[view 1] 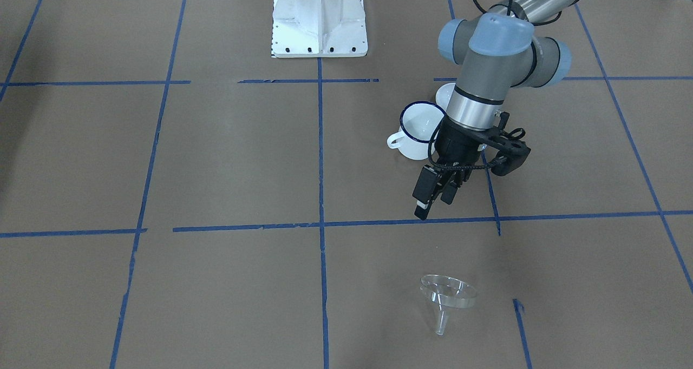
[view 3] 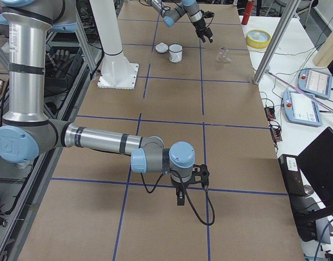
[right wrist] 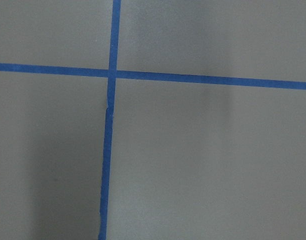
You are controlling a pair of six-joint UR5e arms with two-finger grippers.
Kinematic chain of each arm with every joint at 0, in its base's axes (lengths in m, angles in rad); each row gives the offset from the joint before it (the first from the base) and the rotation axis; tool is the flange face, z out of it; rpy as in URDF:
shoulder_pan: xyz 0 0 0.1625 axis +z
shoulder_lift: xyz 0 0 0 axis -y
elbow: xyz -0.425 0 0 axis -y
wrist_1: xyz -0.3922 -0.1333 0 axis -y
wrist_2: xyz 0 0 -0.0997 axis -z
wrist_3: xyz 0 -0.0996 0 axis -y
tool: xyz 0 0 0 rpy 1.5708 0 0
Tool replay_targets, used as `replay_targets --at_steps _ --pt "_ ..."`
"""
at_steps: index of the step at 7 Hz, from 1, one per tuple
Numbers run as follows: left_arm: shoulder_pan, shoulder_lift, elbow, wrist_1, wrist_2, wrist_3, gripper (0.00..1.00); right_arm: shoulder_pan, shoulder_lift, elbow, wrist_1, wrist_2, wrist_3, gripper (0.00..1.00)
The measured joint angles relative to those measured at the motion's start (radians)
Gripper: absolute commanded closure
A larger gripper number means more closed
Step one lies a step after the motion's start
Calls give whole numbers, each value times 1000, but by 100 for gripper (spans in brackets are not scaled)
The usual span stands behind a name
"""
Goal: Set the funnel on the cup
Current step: 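Reach the left gripper to the clear glass funnel farther away, then grasp the clear glass funnel with the left gripper and lift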
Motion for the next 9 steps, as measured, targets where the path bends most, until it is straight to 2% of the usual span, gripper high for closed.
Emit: replay_targets --at_steps 2,3,4,7,9 --pt "-10 -78 239 -173 97 -79 7 0 0 0 0 0 0 0" --pt "-16 -109 326 -225 110 -95 7 0 0 0 0 0 0 0" --pt "-20 -142 415 -281 115 -104 12 0 0 0 0 0 0 0" --pt "-34 -196 518 -333 118 -118 77 0 0 1 0 0 0 0" --pt "-42 -205 534 -340 117 -120 100 0 0 0 0 0 0 0"
